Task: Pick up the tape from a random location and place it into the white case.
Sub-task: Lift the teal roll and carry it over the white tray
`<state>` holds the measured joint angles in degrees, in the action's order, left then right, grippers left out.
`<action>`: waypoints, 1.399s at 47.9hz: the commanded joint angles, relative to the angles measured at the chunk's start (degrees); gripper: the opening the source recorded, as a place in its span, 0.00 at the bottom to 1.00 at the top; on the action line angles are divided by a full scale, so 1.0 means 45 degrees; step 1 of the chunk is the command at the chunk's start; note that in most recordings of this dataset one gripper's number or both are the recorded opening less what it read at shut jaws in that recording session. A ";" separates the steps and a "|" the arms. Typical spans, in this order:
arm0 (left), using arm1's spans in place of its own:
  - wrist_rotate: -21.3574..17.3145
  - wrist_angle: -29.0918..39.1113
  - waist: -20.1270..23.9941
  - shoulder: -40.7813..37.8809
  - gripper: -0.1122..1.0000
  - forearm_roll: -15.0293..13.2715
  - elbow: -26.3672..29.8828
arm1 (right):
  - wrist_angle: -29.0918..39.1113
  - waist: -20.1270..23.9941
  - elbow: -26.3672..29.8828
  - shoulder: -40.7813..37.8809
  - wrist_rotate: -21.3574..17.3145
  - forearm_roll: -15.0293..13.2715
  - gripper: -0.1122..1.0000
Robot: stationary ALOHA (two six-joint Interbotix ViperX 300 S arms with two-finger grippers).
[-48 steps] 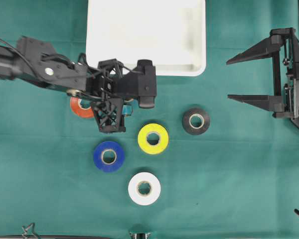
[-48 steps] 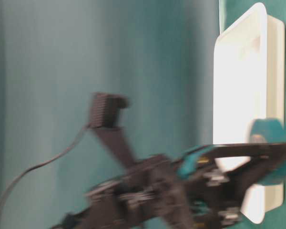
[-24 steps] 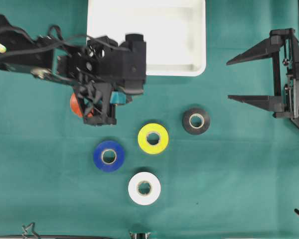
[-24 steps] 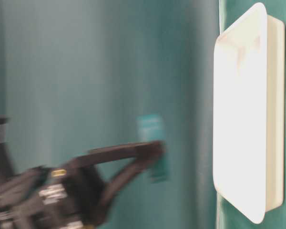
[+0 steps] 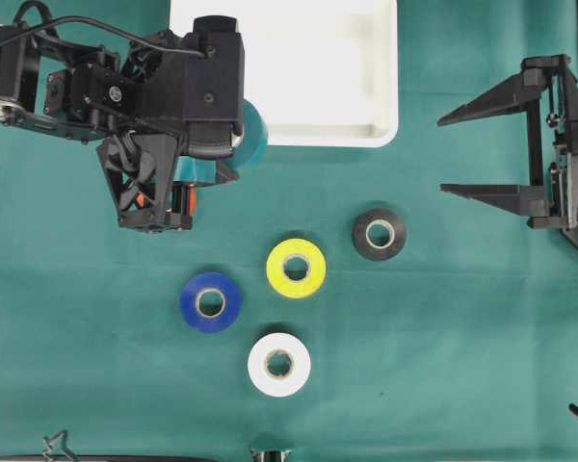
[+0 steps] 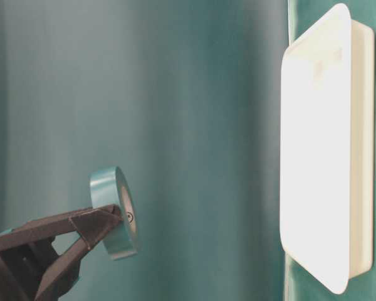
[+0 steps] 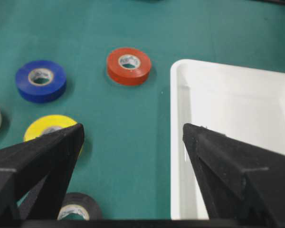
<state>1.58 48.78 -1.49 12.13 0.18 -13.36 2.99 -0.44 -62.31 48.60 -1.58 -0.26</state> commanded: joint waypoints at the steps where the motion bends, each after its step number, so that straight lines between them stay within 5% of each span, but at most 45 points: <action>1: 0.0020 -0.0059 0.0000 0.0293 0.30 0.0059 0.0293 | -0.0059 -0.0020 0.0234 -0.0039 0.0020 -0.0020 0.92; 42: -0.0039 -0.0391 0.0137 -0.0391 0.30 0.0039 0.0566 | 0.0312 -0.0020 0.0234 -0.0039 0.0020 -0.0020 0.92; 67: -0.1289 -0.0391 0.3105 -0.2012 0.30 0.0078 0.1816 | 0.0312 -0.0020 0.0254 -0.0020 0.0020 -0.0020 0.92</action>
<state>-3.52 47.29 10.11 2.37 0.26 -6.94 4.66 -0.44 -62.31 48.60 -1.58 -0.26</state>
